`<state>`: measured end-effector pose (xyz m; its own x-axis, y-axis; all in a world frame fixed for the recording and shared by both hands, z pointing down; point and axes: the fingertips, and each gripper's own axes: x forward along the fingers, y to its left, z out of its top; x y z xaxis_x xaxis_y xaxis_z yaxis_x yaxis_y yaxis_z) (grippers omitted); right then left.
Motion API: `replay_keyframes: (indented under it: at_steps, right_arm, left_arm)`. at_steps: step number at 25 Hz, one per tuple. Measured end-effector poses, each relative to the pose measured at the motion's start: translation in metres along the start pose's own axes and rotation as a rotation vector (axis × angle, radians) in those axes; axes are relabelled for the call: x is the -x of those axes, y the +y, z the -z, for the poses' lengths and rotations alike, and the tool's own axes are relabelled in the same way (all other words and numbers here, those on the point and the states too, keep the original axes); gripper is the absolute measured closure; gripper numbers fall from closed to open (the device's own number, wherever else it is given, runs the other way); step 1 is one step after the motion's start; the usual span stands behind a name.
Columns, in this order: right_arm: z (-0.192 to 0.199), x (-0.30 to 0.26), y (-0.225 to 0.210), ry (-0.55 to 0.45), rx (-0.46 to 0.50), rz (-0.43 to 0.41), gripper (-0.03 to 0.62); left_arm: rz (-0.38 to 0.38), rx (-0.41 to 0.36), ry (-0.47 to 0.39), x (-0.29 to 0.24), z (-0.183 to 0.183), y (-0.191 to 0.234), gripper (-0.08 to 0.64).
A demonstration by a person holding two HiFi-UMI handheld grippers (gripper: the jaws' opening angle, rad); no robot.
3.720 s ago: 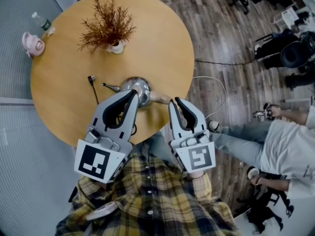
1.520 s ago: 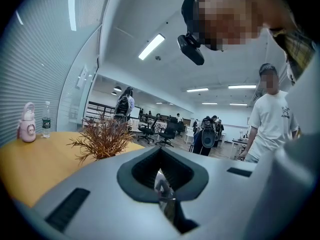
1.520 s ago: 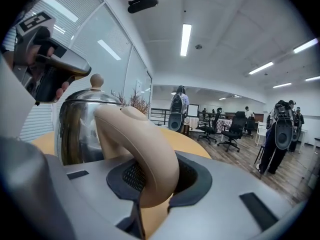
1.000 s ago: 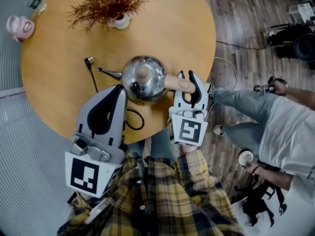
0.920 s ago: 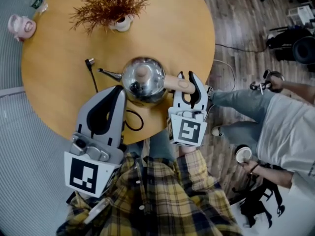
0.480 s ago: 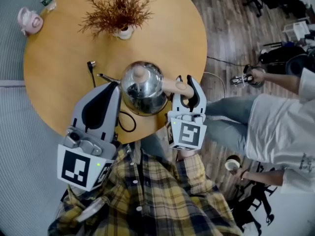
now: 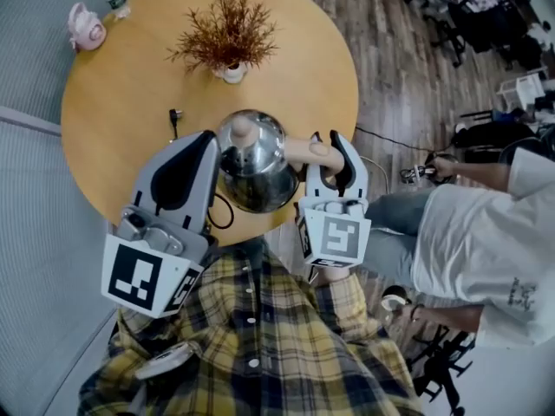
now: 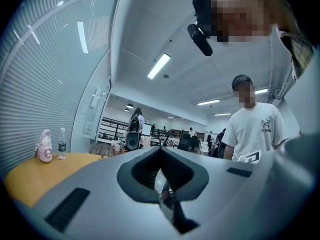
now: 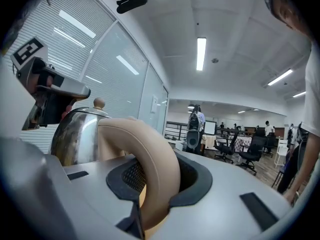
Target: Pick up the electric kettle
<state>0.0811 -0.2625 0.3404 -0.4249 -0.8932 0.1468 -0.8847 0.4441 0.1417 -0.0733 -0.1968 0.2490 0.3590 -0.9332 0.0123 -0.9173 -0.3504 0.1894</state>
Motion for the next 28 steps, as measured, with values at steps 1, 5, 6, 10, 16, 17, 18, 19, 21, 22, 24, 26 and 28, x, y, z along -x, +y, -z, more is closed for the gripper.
replay_keyframes:
  at_steps: [1,5,6,10,16,17,18,19,21,22,24,26,28]
  right_arm:
    - [-0.007,0.001,0.002,-0.009,-0.001,-0.015,0.485]
    - [-0.031,0.007,0.008,-0.034,-0.013,-0.07,0.485]
    - [-0.036,0.009,0.009,-0.039,-0.014,-0.08,0.485]
    - [-0.051,0.014,0.015,-0.051,-0.011,-0.114,0.485]
    - [-0.075,0.034,0.021,-0.072,0.004,-0.15,0.483]
    - [-0.078,0.037,0.022,-0.073,0.002,-0.154,0.483]
    - [-0.08,0.039,0.023,-0.074,0.001,-0.162,0.483]
    - [-0.08,0.041,0.024,-0.076,0.001,-0.173,0.483]
    - [-0.083,0.044,0.025,-0.078,0.0,-0.188,0.483]
    - [-0.084,0.046,0.026,-0.079,0.001,-0.194,0.483]
    - [-0.086,0.049,0.026,-0.08,0.001,-0.204,0.483]
    - [-0.086,0.05,0.026,-0.08,-0.001,-0.21,0.483]
    - [-0.086,0.051,0.026,-0.08,-0.003,-0.212,0.483]
  left_arm:
    - [-0.01,-0.005,-0.009,0.003,-0.005,-0.001,0.557]
    - [-0.054,-0.02,-0.038,0.016,-0.023,-0.006,0.557]
    - [-0.064,-0.022,-0.043,0.02,-0.026,-0.006,0.557]
    - [-0.102,-0.025,-0.054,0.034,-0.035,-0.007,0.557]
    - [-0.135,-0.025,-0.074,0.057,-0.049,-0.022,0.557]
    - [-0.139,-0.027,-0.078,0.06,-0.05,-0.024,0.557]
    - [-0.142,-0.029,-0.081,0.062,-0.051,-0.026,0.557]
    - [-0.144,-0.03,-0.085,0.064,-0.052,-0.027,0.557]
    - [-0.15,-0.032,-0.089,0.067,-0.053,-0.03,0.557]
    - [-0.153,-0.033,-0.089,0.069,-0.054,-0.031,0.557]
    - [-0.159,-0.034,-0.091,0.071,-0.054,-0.033,0.557]
    - [-0.162,-0.033,-0.091,0.072,-0.053,-0.034,0.557]
    - [-0.162,-0.033,-0.091,0.072,-0.053,-0.034,0.557]
